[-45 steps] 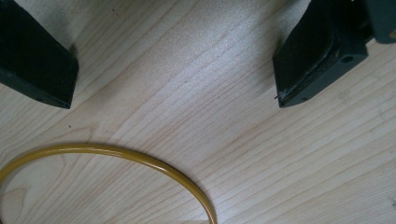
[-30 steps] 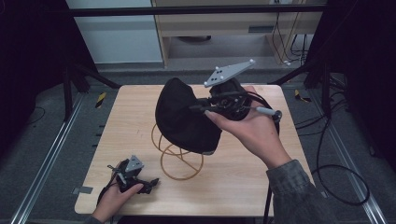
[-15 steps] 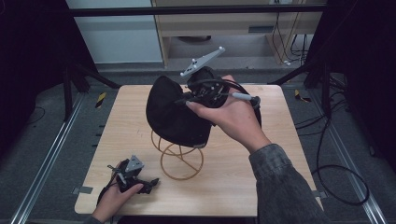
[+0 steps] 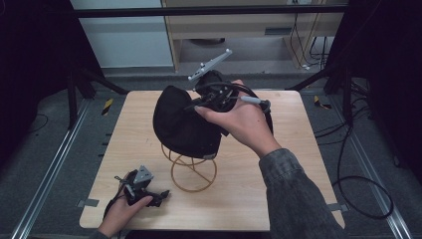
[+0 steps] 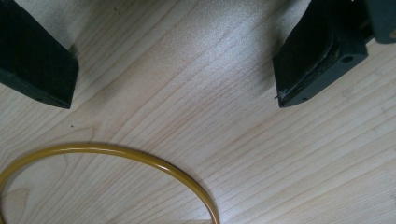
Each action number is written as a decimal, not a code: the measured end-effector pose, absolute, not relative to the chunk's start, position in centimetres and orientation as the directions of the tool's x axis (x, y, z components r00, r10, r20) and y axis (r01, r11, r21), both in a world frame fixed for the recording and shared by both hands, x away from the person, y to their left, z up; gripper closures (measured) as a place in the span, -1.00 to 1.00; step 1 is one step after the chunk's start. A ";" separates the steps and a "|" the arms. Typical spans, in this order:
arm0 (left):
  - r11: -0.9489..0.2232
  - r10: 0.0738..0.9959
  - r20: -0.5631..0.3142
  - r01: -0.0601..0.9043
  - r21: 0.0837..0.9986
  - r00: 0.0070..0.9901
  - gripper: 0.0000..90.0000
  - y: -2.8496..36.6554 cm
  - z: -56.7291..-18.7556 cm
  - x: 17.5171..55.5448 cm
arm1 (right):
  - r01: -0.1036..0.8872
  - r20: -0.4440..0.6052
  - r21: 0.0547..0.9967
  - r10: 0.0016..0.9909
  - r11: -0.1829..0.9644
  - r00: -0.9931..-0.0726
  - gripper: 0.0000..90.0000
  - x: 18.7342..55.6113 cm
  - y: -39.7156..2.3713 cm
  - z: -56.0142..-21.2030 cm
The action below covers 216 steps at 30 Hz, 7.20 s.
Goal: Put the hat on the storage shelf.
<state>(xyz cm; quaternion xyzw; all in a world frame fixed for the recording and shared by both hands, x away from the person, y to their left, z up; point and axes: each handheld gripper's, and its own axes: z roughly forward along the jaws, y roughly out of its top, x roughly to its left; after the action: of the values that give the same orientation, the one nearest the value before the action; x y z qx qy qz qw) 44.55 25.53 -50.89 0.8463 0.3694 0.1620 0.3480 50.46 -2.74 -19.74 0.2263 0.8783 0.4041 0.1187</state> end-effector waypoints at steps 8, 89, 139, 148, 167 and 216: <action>-0.486 0.737 0.017 0.512 0.709 0.675 -1.00 25.5 -50.9 44.5 | 0.304 -0.025 0.750 0.484 0.587 -0.875 0.63 50.6 -2.0 -20.1; -0.491 0.730 0.018 0.506 0.709 0.683 -1.00 25.3 -50.9 44.4 | 0.328 -0.019 0.773 0.536 0.543 -0.844 0.38 48.8 -5.4 -22.0; -0.490 0.730 0.018 0.505 0.711 0.683 -1.00 25.3 -50.9 44.4 | 0.429 -0.028 0.830 0.794 0.357 -0.608 -0.73 47.7 -17.1 -27.8; -0.494 0.729 0.019 0.506 0.707 0.685 -1.00 25.3 -50.9 44.4 | 0.457 -0.015 0.824 0.820 0.335 -0.573 -0.70 48.0 -18.7 -29.6; -0.495 0.727 0.020 0.504 0.707 0.686 -1.00 25.3 -50.9 44.4 | 0.509 -0.020 0.808 0.877 0.297 -0.480 -0.69 49.0 -19.7 -35.2; -0.499 0.722 0.020 0.501 0.708 0.692 -1.00 25.3 -50.9 44.5 | 0.622 -0.003 0.742 0.929 0.249 -0.369 -0.77 49.5 -19.1 -51.1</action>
<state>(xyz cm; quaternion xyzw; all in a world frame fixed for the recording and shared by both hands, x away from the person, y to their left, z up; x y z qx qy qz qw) 44.47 25.31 -50.91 0.8510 0.3592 0.1588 0.3487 49.47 -19.14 -51.14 0.5129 0.7564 0.3352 0.2290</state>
